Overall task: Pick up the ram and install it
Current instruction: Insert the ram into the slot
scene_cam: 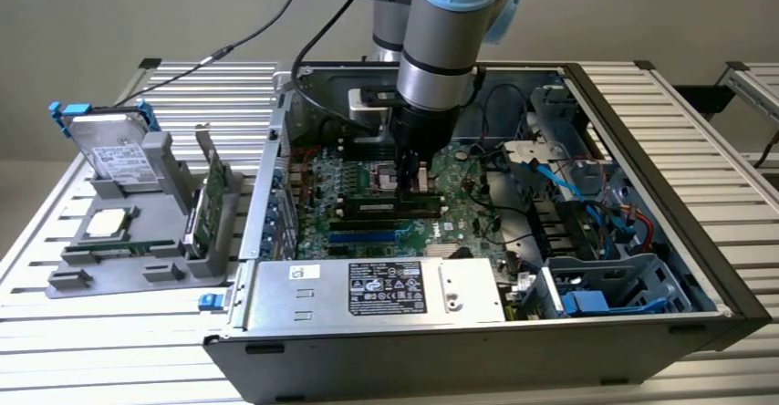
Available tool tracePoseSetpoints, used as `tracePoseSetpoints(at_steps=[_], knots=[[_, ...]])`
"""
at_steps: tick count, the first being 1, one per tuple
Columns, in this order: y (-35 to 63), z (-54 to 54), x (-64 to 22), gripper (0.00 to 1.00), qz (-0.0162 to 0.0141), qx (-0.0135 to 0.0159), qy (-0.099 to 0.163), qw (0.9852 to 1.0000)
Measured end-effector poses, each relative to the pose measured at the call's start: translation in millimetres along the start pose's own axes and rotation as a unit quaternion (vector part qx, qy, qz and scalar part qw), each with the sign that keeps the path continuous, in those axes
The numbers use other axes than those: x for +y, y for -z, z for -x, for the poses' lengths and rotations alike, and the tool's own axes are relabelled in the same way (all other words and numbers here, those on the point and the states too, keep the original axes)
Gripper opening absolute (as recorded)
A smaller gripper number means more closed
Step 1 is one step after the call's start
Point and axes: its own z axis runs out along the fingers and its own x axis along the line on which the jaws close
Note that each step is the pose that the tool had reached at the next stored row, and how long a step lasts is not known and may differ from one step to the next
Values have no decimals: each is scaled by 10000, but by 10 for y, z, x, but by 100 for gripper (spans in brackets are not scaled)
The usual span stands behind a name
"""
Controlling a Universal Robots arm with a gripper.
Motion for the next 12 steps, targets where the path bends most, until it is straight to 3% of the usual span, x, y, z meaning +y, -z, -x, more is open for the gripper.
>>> tracePoseSetpoints(at_steps=[4, 5, 8, 9, 12], knots=[[0, 0, 1, 23, 0, 0, 0, 10000], [4, 0, 1, 35, 0, -1, 0, 10000], [39, -1, 6, 40, 0, 0, 0, 10000], [53, -1, 8, 47, 0, 0, 0, 10000], [132, -4, 17, 47, 0, 0, 0, 10000]])
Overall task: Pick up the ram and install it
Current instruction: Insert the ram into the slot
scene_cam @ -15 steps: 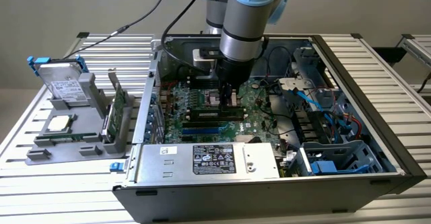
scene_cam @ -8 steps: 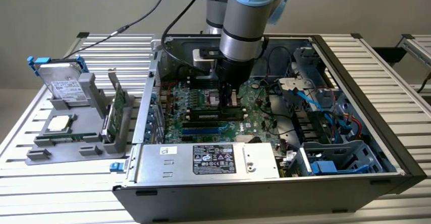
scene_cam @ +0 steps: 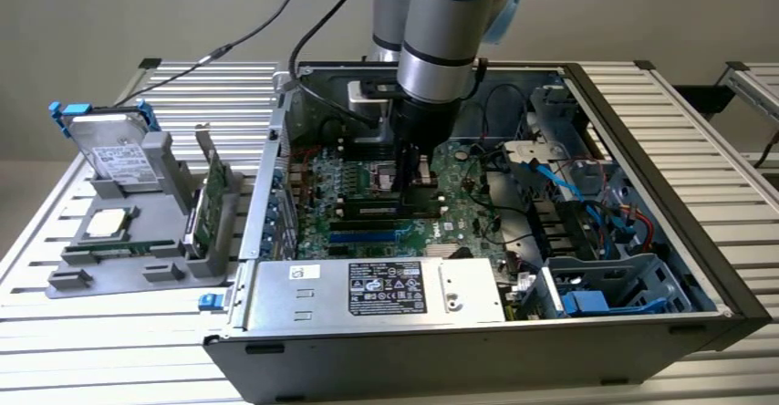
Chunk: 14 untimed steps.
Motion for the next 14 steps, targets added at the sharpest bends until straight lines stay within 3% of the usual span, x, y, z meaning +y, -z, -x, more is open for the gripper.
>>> tracePoseSetpoints(at_steps=[3, 6, 7, 8, 11, 12, 14], knots=[[94, -3, 11, 47, 0, 0, 0, 10000], [117, -3, 13, 45, -1, -2, 0, 10000], [119, -3, 13, 38, -1, -1, 0, 10000], [122, -4, 14, 38, 0, -1, 0, 10000], [131, -4, 15, 20, 0, -1, 0, 10000], [131, -4, 15, 20, -1, -1, 0, 10000], [132, -4, 15, 10, -1, -1, 0, 10000]])
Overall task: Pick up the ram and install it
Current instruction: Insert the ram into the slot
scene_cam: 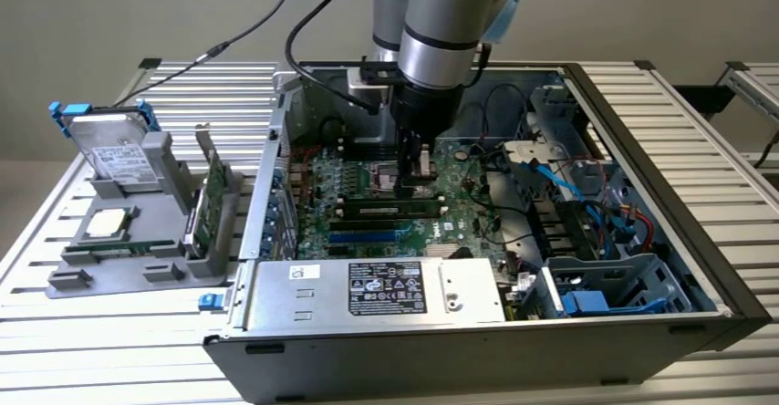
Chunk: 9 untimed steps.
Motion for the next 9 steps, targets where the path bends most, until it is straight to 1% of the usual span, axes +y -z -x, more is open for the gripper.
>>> tracePoseSetpoints(at_steps=[3, 9], knots=[[4, -2, -33, 10, 0, 1, 0, 10000], [22, -12, -186, 10, 1, 1, 0, 10000]])
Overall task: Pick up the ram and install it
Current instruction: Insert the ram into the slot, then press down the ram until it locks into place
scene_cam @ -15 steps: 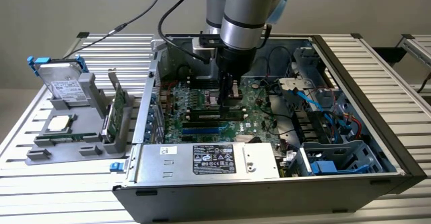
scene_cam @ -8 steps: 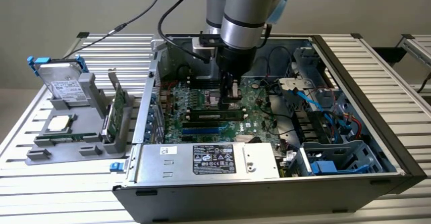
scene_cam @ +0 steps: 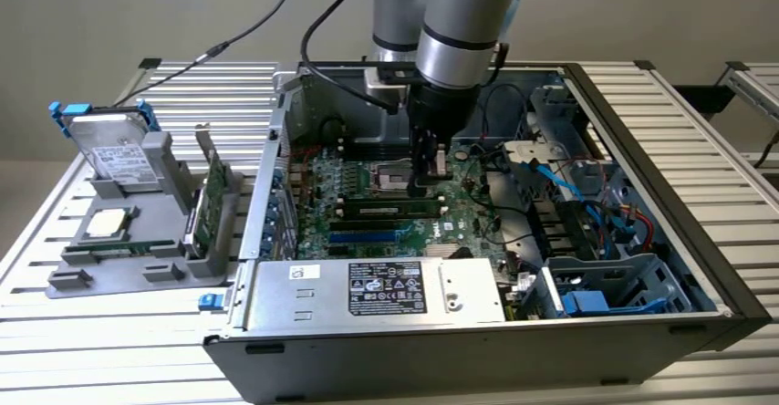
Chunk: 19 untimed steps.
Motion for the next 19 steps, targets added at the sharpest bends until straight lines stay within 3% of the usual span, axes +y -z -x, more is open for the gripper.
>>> tracePoseSetpoints(at_steps=[3, 15, 19], knots=[[5, -3, -49, 10, 0, 0, 0, 10000], [5, -3, -50, 10, 0, 0, 0, 10000], [-37, -1, -54, 10, 0, 1, 0, 10000]])
